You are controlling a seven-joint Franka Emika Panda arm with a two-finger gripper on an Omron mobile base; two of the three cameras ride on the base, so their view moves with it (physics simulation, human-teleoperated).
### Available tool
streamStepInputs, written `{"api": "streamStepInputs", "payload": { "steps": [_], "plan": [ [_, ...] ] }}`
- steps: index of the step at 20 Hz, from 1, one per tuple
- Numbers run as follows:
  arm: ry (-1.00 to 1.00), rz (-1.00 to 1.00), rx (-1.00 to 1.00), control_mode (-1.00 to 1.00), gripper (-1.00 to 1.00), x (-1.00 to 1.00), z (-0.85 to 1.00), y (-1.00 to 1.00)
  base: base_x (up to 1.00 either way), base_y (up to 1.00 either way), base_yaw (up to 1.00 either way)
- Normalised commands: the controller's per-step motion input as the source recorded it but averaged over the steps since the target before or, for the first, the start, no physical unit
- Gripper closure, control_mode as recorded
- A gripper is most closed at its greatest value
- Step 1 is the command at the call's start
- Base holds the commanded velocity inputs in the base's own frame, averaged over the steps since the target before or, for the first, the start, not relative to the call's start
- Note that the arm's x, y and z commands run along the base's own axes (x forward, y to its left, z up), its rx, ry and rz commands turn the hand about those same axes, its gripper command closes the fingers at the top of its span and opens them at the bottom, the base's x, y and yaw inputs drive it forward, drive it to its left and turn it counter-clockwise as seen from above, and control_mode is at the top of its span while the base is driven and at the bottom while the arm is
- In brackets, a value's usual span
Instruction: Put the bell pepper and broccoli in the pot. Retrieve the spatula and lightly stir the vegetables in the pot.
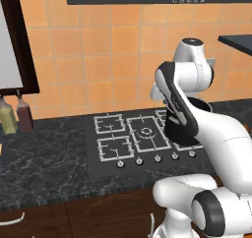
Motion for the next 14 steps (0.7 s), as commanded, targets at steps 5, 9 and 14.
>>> {"api": "streamStepInputs", "payload": {
  "steps": [5, 9, 14],
  "plan": [
    [0.00, 0.00, 0.00, 1.00, -1.00, 0.00, 0.00, 0.00, -0.02, -0.03, 0.00],
    [0.00, 0.00, 0.00, 1.00, -1.00, 0.00, 0.00, 0.00, -0.01, -0.75, 0.00],
    [0.00, 0.00, 0.00, 1.00, -1.00, 0.00, 0.00, 0.00, 0.00, -0.94, 0.00]
  ]
}}
